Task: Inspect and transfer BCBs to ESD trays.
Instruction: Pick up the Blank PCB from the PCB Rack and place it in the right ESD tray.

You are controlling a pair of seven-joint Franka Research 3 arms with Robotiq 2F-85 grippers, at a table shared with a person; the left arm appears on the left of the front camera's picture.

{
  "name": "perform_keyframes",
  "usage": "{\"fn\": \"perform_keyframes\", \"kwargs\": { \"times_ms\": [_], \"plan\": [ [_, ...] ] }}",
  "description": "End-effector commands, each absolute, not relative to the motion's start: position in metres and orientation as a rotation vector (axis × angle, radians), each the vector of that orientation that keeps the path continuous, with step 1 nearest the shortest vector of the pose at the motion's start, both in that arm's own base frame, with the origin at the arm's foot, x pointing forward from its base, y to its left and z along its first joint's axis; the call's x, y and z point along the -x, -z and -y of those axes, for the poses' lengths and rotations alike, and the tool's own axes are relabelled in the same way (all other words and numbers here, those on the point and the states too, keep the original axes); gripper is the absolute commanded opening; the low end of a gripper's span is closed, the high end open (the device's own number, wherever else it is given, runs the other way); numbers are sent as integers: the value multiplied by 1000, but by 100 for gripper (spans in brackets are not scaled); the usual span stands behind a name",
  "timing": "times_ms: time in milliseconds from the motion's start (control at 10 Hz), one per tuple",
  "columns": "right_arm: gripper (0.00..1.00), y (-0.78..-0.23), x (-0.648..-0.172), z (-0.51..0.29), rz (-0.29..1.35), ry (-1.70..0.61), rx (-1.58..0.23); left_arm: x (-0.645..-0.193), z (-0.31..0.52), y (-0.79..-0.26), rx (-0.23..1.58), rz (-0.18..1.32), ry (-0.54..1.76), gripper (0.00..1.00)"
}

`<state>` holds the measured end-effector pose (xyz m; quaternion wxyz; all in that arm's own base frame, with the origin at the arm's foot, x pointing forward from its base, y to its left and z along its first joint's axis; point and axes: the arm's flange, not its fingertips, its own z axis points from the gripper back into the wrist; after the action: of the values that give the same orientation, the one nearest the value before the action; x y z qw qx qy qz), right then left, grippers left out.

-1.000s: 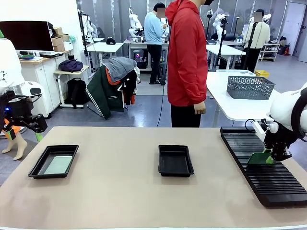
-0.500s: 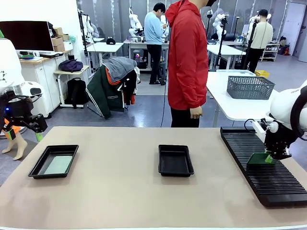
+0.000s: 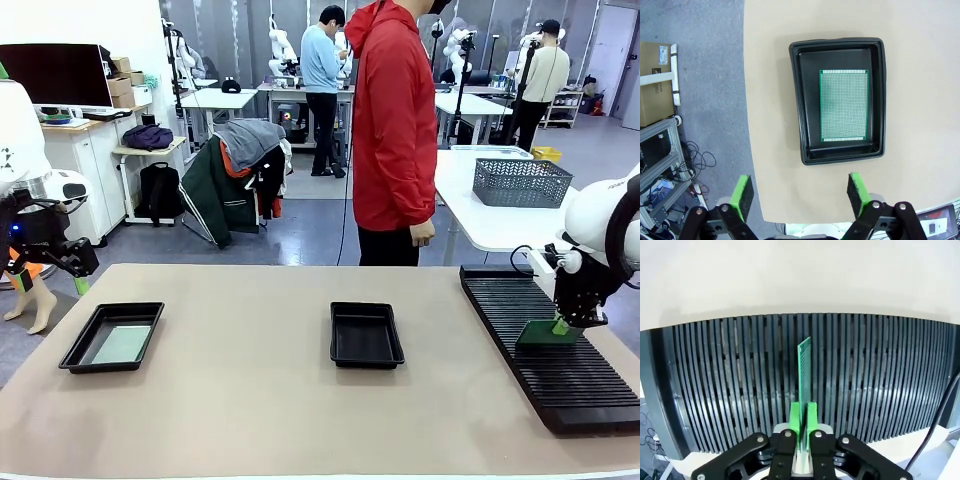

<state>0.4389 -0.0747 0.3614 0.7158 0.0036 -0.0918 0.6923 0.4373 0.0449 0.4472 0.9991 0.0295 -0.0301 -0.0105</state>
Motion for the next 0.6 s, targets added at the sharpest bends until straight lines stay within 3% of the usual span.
{"fn": "perform_keyframes", "kwargs": {
  "times_ms": [0,500],
  "plan": [
    [0,-360,-440,81,162,-1536,-9,-438,-45,-445,-59,64,19,100],
    [0,-383,-433,80,175,-1519,17,-438,-45,-445,-59,64,19,100]
  ]
}}
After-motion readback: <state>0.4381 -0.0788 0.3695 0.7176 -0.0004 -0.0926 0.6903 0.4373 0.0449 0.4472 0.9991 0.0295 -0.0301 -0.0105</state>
